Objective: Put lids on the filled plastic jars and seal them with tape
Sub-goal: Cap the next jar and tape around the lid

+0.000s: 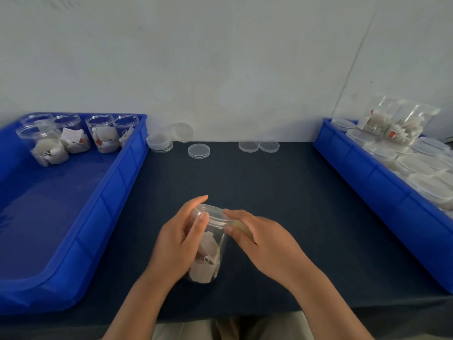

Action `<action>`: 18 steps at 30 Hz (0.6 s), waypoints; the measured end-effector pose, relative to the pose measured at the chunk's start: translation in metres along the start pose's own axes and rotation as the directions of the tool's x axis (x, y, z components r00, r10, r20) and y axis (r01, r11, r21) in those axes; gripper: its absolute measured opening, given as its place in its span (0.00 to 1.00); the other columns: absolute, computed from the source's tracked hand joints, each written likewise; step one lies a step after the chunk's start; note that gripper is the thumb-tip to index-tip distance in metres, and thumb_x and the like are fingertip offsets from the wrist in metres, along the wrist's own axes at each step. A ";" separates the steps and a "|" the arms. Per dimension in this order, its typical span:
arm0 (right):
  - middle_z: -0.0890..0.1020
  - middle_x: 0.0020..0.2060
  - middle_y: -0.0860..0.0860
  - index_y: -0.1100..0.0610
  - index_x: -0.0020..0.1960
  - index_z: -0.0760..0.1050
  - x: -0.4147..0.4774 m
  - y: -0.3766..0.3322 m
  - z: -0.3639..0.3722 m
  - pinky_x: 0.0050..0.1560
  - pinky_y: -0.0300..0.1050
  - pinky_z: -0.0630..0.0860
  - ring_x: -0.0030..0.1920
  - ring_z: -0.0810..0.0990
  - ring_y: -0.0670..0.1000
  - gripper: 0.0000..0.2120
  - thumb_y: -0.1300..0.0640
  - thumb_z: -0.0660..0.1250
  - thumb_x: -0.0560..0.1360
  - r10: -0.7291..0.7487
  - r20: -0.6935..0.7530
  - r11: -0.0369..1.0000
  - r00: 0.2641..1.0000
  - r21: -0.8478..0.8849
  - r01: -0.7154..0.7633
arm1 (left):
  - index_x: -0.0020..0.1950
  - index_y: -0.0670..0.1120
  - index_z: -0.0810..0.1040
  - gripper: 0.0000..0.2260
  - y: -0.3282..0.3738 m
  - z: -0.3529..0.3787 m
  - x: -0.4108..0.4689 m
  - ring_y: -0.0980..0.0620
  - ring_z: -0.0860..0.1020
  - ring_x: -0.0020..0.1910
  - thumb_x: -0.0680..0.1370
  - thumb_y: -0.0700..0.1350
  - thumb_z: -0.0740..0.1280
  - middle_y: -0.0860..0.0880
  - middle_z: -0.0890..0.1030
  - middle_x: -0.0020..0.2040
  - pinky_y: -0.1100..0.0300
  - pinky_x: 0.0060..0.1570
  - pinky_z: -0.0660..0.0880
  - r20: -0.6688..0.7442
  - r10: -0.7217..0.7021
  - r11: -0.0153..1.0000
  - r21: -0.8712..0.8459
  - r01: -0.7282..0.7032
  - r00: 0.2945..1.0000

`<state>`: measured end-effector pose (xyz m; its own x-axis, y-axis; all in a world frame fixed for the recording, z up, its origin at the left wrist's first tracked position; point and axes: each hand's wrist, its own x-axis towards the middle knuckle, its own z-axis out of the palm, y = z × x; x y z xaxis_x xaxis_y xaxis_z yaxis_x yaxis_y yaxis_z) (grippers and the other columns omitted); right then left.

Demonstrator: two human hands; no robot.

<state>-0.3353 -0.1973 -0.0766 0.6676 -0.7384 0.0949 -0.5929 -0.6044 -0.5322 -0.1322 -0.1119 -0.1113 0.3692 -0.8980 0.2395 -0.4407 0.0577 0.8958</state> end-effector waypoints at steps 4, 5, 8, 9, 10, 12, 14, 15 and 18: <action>0.80 0.51 0.36 0.34 0.76 0.66 -0.004 0.001 0.003 0.45 0.33 0.75 0.48 0.78 0.37 0.21 0.34 0.54 0.84 -0.008 -0.045 1.000 0.999 -0.024 0.007 | 0.68 0.76 0.61 0.27 0.014 0.010 -0.002 0.69 0.79 0.52 0.71 0.81 0.59 0.70 0.79 0.54 0.64 0.45 0.76 0.019 -0.077 0.990 0.120 0.074 0.997; 0.79 0.51 0.35 0.34 0.77 0.66 -0.005 0.001 0.004 0.44 0.33 0.74 0.48 0.78 0.37 0.21 0.36 0.55 0.85 0.000 -0.046 1.000 0.999 -0.016 0.000 | 0.66 0.76 0.60 0.32 0.018 0.014 -0.003 0.72 0.77 0.53 0.66 0.84 0.61 0.73 0.77 0.55 0.65 0.45 0.75 -0.004 -0.088 0.986 0.141 0.088 0.996; 0.79 0.50 0.35 0.34 0.77 0.65 -0.008 0.002 0.006 0.43 0.33 0.74 0.49 0.78 0.37 0.22 0.36 0.57 0.84 0.012 -0.052 1.000 0.999 -0.002 -0.013 | 0.63 0.76 0.62 0.33 0.021 0.019 -0.001 0.74 0.75 0.53 0.62 0.82 0.66 0.76 0.73 0.57 0.66 0.44 0.74 -0.054 -0.094 0.986 0.133 0.101 0.994; 0.80 0.51 0.36 0.35 0.77 0.65 -0.008 0.002 0.007 0.44 0.33 0.75 0.49 0.79 0.37 0.22 0.35 0.57 0.84 0.013 -0.052 1.000 0.999 0.005 -0.012 | 0.62 0.77 0.62 0.31 0.021 0.019 0.000 0.75 0.75 0.53 0.63 0.81 0.66 0.78 0.72 0.57 0.67 0.44 0.74 -0.052 -0.095 0.986 0.131 0.101 0.994; 0.80 0.51 0.36 0.35 0.77 0.65 -0.009 0.002 0.007 0.45 0.33 0.76 0.50 0.79 0.37 0.22 0.34 0.57 0.84 0.015 -0.049 1.000 0.999 0.016 -0.014 | 0.62 0.78 0.62 0.30 0.021 0.019 0.002 0.75 0.75 0.53 0.63 0.80 0.66 0.79 0.72 0.57 0.67 0.43 0.73 -0.048 -0.094 0.986 0.135 0.099 0.994; 0.80 0.52 0.35 0.35 0.77 0.65 -0.009 0.003 0.006 0.46 0.33 0.76 0.52 0.79 0.37 0.23 0.33 0.56 0.83 0.021 -0.037 0.999 0.999 0.048 -0.019 | 0.62 0.78 0.63 0.28 0.021 0.017 0.003 0.76 0.74 0.53 0.64 0.79 0.65 0.79 0.72 0.56 0.66 0.43 0.73 -0.045 -0.093 0.985 0.142 0.099 0.995; 0.80 0.53 0.34 0.35 0.76 0.64 -0.010 0.003 0.006 0.48 0.32 0.75 0.54 0.78 0.35 0.24 0.31 0.56 0.82 0.024 -0.025 0.996 0.999 0.087 -0.022 | 0.63 0.76 0.64 0.28 0.020 0.016 0.003 0.74 0.77 0.52 0.65 0.78 0.65 0.77 0.75 0.56 0.65 0.44 0.74 -0.040 -0.091 0.987 0.128 0.095 0.995; 0.80 0.55 0.34 0.35 0.76 0.64 -0.011 0.003 0.006 0.49 0.31 0.74 0.56 0.78 0.35 0.25 0.29 0.55 0.82 0.021 -0.019 0.994 1.000 0.106 -0.019 | 0.64 0.75 0.66 0.28 0.019 0.015 0.002 0.72 0.78 0.52 0.66 0.77 0.66 0.75 0.76 0.56 0.64 0.44 0.75 -0.037 -0.085 0.989 0.116 0.089 0.996; 0.79 0.63 0.36 0.35 0.77 0.62 -0.011 0.001 0.005 0.54 0.33 0.73 0.58 0.77 0.37 0.26 0.29 0.56 0.81 -0.018 0.019 0.991 1.000 0.135 0.015 | 0.65 0.72 0.68 0.26 0.014 0.013 0.000 0.70 0.79 0.53 0.70 0.74 0.69 0.72 0.78 0.58 0.62 0.46 0.76 -0.035 -0.066 0.996 0.063 0.068 0.997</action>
<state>-0.3412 -0.1884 -0.0820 0.6868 -0.7215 0.0882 -0.5166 -0.5699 -0.6391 -0.1490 -0.1168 -0.1032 0.4256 -0.8841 0.1930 -0.4657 -0.0311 0.8844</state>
